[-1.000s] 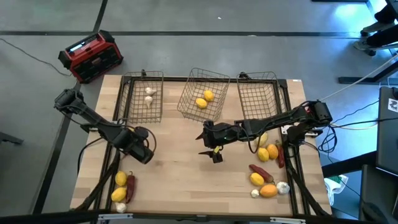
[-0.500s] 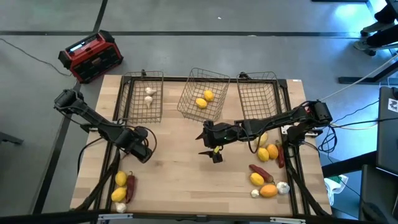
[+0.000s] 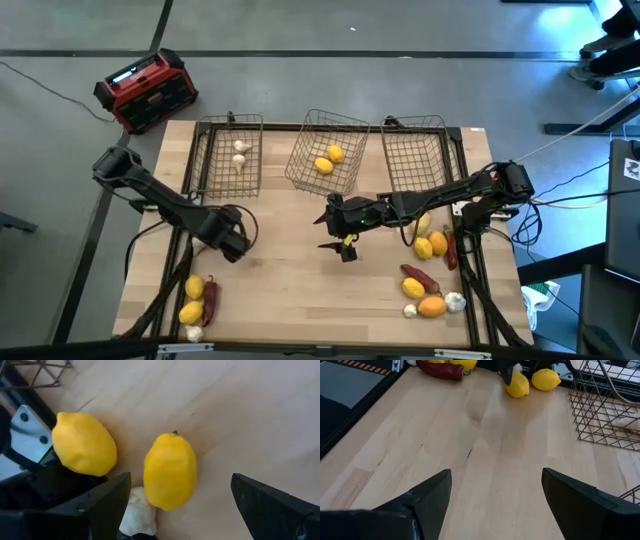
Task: Sort produce into baskets
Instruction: Put the lemon into the middle wire basket
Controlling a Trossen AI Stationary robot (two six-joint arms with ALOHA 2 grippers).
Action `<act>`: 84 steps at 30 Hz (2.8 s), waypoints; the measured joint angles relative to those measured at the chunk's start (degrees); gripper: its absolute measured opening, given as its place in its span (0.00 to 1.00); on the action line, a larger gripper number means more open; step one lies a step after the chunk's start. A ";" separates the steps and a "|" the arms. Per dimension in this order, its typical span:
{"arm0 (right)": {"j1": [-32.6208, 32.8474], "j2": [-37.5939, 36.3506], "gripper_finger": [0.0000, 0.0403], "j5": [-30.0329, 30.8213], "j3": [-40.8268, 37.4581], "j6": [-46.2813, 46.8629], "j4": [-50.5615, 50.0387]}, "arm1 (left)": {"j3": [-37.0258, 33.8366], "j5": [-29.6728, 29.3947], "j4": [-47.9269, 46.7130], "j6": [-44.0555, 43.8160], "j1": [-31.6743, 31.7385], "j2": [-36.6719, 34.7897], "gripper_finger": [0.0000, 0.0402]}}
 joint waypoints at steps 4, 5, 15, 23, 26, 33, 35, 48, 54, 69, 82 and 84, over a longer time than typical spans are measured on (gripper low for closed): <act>0.00 0.00 0.76 0.00 0.00 0.01 0.01 | 0.02 1.77 0.00 1.72 0.96 4.45 0.85; 0.00 0.00 0.76 0.00 0.00 0.01 -0.01 | 0.02 2.15 -0.06 1.92 1.17 5.51 0.85; 0.00 0.00 0.76 0.00 0.00 0.01 -0.02 | 0.00 5.33 6.98 7.41 2.12 14.89 0.84; 0.00 0.00 0.76 0.00 0.00 0.01 -0.14 | 0.10 6.22 8.88 9.54 2.18 15.77 0.68; 0.00 0.00 0.76 0.00 0.00 0.01 -0.16 | 0.08 6.22 9.64 11.86 2.16 15.79 0.59; -0.02 0.35 0.76 0.00 0.00 0.01 -0.42 | 0.86 5.46 9.25 16.30 2.10 15.73 0.43; 0.01 0.35 0.76 -0.01 0.00 0.01 -0.21 | 2.17 5.27 9.67 17.20 1.97 15.39 0.42; 0.04 0.35 0.76 -2.23 0.00 4.27 1.35 | 13.49 -5.57 9.35 22.50 1.50 9.32 0.46; -0.01 0.35 0.76 -2.17 0.00 4.81 1.28 | 15.90 -11.84 13.02 24.38 1.51 3.73 0.47; -0.02 0.87 0.76 1.35 0.00 6.00 0.67 | 15.91 -17.92 31.66 36.35 4.43 -4.49 0.47; -0.02 -1.31 0.76 1.42 0.00 4.77 -6.37 | 15.95 -18.04 42.84 51.42 18.00 -2.09 0.47; 0.00 -3.50 0.76 1.14 0.00 4.52 -8.15 | 15.95 -17.90 44.55 53.22 19.86 -0.91 0.47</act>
